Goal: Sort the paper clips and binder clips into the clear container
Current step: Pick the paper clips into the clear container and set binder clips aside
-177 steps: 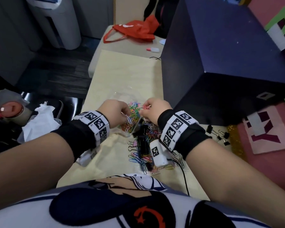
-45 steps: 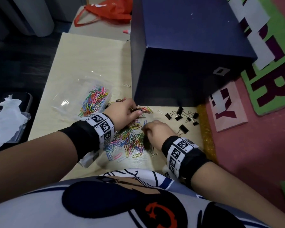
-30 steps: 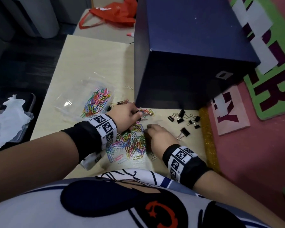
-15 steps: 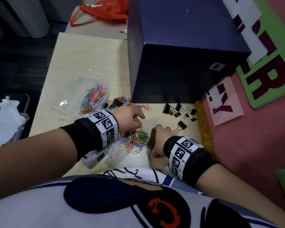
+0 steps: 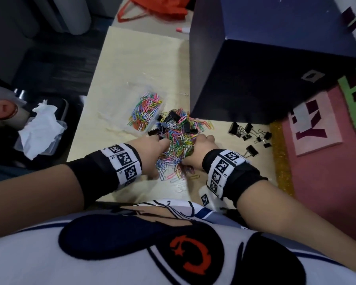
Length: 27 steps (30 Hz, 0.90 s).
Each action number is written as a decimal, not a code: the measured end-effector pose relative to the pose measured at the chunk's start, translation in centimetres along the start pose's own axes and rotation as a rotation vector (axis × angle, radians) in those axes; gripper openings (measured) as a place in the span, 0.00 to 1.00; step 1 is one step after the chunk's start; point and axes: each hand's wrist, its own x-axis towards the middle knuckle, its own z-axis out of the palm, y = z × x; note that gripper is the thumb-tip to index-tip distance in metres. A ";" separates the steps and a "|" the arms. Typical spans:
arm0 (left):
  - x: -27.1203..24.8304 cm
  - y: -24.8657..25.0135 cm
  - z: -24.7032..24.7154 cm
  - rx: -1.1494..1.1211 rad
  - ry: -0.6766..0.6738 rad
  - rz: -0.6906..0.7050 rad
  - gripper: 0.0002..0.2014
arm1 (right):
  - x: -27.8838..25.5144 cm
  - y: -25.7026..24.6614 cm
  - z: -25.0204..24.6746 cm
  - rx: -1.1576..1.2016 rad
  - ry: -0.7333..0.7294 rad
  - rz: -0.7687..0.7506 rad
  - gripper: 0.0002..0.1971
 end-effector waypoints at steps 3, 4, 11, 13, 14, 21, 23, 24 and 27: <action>0.0 0.1 1.3 0.058 0.027 0.005 0.43 | 0.0 -0.9 1.3 -0.081 0.022 -0.005 0.59; 0.1 0.2 1.6 0.064 0.048 0.006 0.42 | 0.0 -1.1 1.8 -0.105 0.047 -0.007 0.59; 0.8 0.3 1.6 0.029 0.179 0.030 0.13 | 0.1 -1.2 3.5 0.002 0.172 -0.108 0.30; 1.1 0.2 1.5 0.044 0.193 0.051 0.11 | 0.2 -0.9 3.4 0.055 0.187 -0.140 0.21; 1.3 0.1 1.5 0.055 0.194 0.058 0.10 | 0.2 -0.8 3.3 0.076 0.192 -0.153 0.18; 1.6 -0.5 1.7 0.010 0.199 0.096 0.10 | 0.5 0.3 2.5 0.121 0.258 -0.123 0.10; 1.5 -0.7 1.4 -0.029 0.193 0.121 0.11 | 0.5 0.4 2.1 0.141 0.272 -0.102 0.09; 1.5 -0.8 1.2 -0.045 0.199 0.132 0.11 | 0.5 0.5 1.9 0.152 0.277 -0.089 0.09; 1.4 -1.1 0.4 -0.085 0.261 0.166 0.13 | 0.7 0.1 0.7 0.159 0.272 -0.051 0.07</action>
